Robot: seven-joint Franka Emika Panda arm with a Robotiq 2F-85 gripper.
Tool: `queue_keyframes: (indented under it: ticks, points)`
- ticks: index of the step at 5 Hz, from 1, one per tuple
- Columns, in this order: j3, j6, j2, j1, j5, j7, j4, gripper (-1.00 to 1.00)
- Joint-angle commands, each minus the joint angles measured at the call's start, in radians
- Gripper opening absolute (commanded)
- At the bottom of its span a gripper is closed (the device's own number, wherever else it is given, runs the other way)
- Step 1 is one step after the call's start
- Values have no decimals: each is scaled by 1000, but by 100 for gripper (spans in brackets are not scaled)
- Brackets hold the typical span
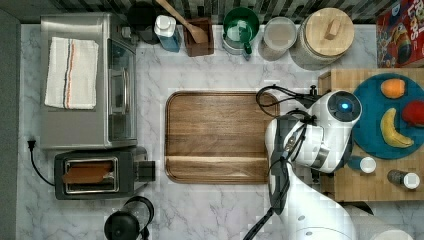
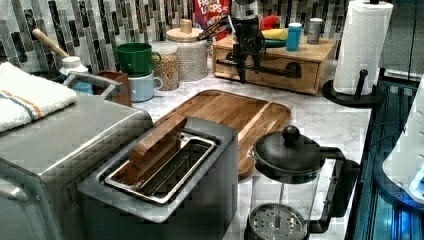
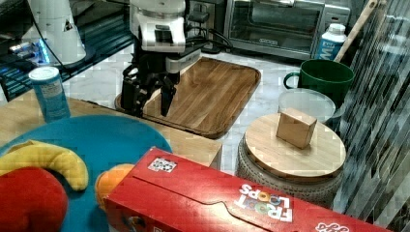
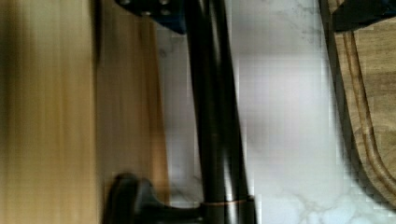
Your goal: Open the drawer.
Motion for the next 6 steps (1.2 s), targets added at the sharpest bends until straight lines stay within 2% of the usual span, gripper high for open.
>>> queue_keyframes:
  ticks: [1,2,4,6]
  points:
    - [160,38,-59,203,-91,140,-7,100]
    - [181,33,-75,226,-118,219,-24,100]
    - [264,-39,-77,229,-52,288,-9,100]
    - [282,-40,-76,246,-77,355,-14,100]
